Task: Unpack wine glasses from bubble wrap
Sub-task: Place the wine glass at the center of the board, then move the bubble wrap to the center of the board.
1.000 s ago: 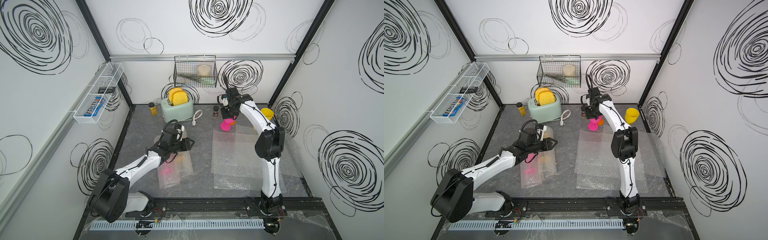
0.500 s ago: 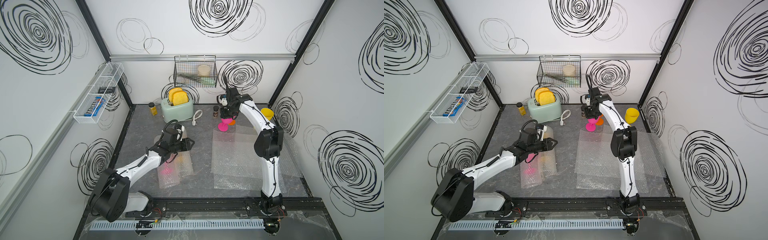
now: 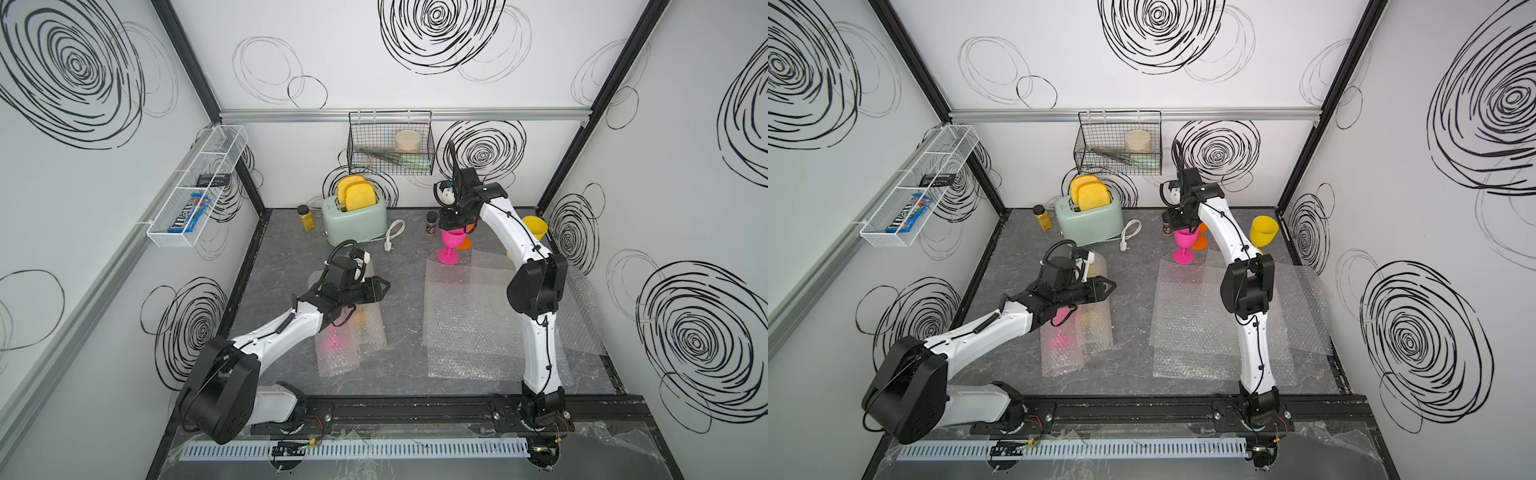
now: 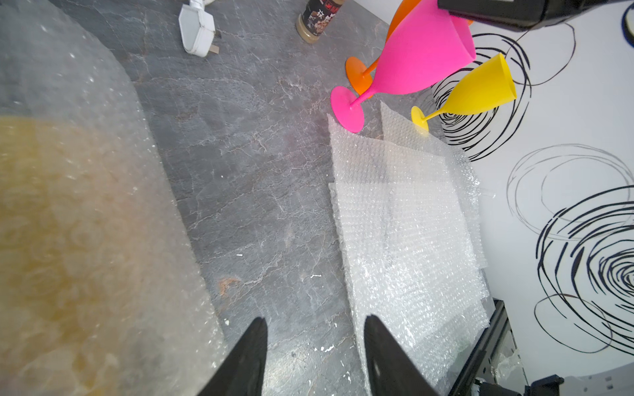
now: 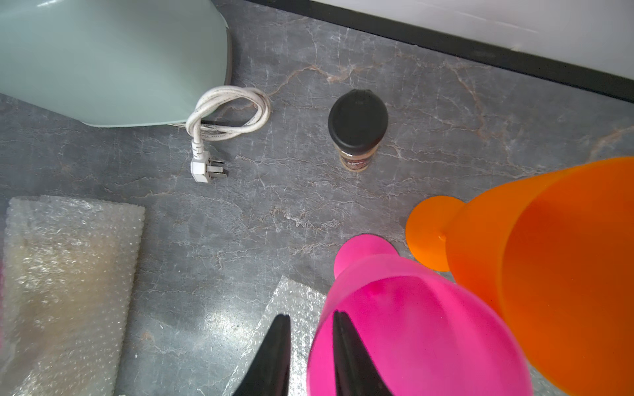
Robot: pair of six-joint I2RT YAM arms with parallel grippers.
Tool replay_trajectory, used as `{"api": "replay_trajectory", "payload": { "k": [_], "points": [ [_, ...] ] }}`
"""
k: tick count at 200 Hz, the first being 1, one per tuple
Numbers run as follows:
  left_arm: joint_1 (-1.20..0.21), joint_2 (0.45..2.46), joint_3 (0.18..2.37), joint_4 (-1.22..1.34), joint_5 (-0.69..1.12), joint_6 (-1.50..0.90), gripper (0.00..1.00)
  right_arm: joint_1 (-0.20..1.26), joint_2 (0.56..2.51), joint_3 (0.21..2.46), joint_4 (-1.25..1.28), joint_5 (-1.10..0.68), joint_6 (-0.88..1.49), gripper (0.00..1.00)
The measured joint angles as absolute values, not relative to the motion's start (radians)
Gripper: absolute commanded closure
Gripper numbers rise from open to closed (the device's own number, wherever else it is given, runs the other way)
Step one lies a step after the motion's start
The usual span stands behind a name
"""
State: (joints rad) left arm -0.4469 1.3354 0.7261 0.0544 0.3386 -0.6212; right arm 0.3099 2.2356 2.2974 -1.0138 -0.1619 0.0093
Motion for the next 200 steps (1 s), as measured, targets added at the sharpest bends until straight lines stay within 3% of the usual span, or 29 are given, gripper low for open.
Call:
{"api": "replay_trajectory", "payload": {
  "k": [50,86,144,200],
  "points": [
    [-0.450,1.335,0.739,0.026,0.315,-0.612,0.49,0.314,2.168,2.294,-1.013,-0.152,0.001,0.67],
    [-0.449,1.320,0.788,-0.049,0.274,-0.593,0.49,0.339,1.989,2.191,-0.965,-0.138,0.009,0.63],
    [-0.374,1.235,0.795,-0.187,0.182,-0.571,0.49,0.468,1.647,1.642,-0.684,-0.147,0.107,0.60],
    [-0.255,1.190,0.739,-0.241,0.158,-0.572,0.51,0.685,1.621,1.277,-0.395,-0.269,0.273,0.53]
  ]
}}
